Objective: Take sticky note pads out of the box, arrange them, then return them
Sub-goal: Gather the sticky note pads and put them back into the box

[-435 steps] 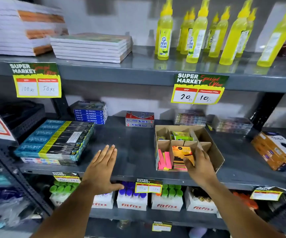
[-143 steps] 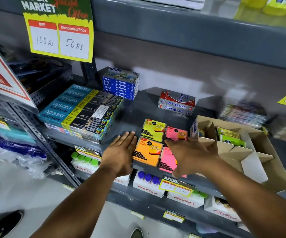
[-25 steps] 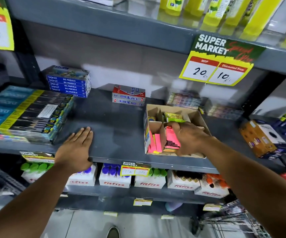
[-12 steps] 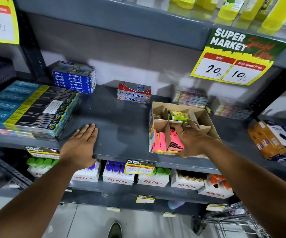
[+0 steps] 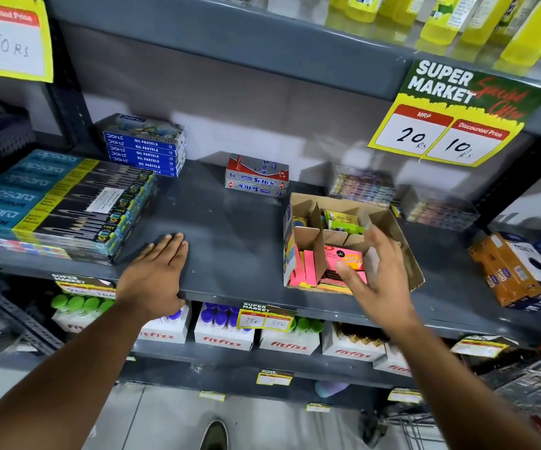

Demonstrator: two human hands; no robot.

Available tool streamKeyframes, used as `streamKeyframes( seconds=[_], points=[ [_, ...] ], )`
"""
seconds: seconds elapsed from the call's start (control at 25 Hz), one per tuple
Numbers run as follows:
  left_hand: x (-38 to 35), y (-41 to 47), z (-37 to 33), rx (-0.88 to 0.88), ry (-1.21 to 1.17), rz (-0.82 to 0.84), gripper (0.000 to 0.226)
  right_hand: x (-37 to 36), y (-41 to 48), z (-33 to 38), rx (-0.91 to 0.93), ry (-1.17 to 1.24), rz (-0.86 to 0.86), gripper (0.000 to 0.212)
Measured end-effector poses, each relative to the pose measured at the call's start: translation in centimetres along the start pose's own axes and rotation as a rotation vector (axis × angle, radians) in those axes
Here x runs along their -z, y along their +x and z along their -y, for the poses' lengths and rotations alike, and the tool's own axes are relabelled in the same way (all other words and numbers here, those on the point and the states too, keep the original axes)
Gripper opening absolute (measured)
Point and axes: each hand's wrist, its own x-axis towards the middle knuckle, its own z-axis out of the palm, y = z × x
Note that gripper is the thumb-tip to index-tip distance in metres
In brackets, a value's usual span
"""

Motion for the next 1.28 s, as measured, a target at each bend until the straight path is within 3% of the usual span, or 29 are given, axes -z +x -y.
streamKeyframes(
  seconds=[0.08, 0.16, 0.28, 0.48, 0.6, 0.64, 0.76, 0.88, 1.04, 1.28],
  points=[
    [0.0, 0.0, -0.1, -0.001, -0.007, -0.007, 0.112, -2.3, -3.3, 0.8, -0.183, 0.303, -0.18, 0.049],
    [0.1, -0.1, -0.1, 0.002, -0.006, -0.003, 0.113, -4.2, -4.6, 1.4, -0.404, 0.423, -0.235, 0.051],
    [0.1, 0.0, 0.0, -0.003, 0.001, 0.007, 0.114, -4.8, -3.2, 0.5, -0.564, 0.498, -0.261, 0.049],
    [0.1, -0.1, -0.1, 0.004, 0.013, 0.016, 0.114, -4.8, -0.9, -0.7, -0.602, 0.413, -0.197, 0.037],
    [0.3, -0.1, -0.1, 0.001, 0.0, 0.012, 0.115, -4.2, -0.9, -1.3, -0.553, 0.404, -0.063, 0.024],
    [0.3, 0.0, -0.1, 0.0, -0.002, 0.014, 0.115, -3.9, -1.2, -1.7, -0.509, 0.373, 0.003, 0.027],
    [0.2, 0.0, 0.0, -0.001, -0.01, 0.012, 0.116, -3.2, -2.0, -3.1, -0.368, 0.135, 0.147, 0.067],
    [0.1, 0.0, 0.0, -0.001, -0.014, 0.01, 0.116, -3.8, -1.8, -3.3, -0.415, -0.033, 0.108, 0.089],
    [0.1, -0.1, -0.1, -0.001, -0.02, 0.002, 0.117, -4.2, -1.7, -3.9, -0.431, -0.12, 0.102, 0.101],
    [-0.1, -0.1, 0.1, -0.009, -0.019, -0.005, 0.115, -3.7, -1.1, -3.9, -0.443, -0.1, 0.097, 0.102]
  ],
)
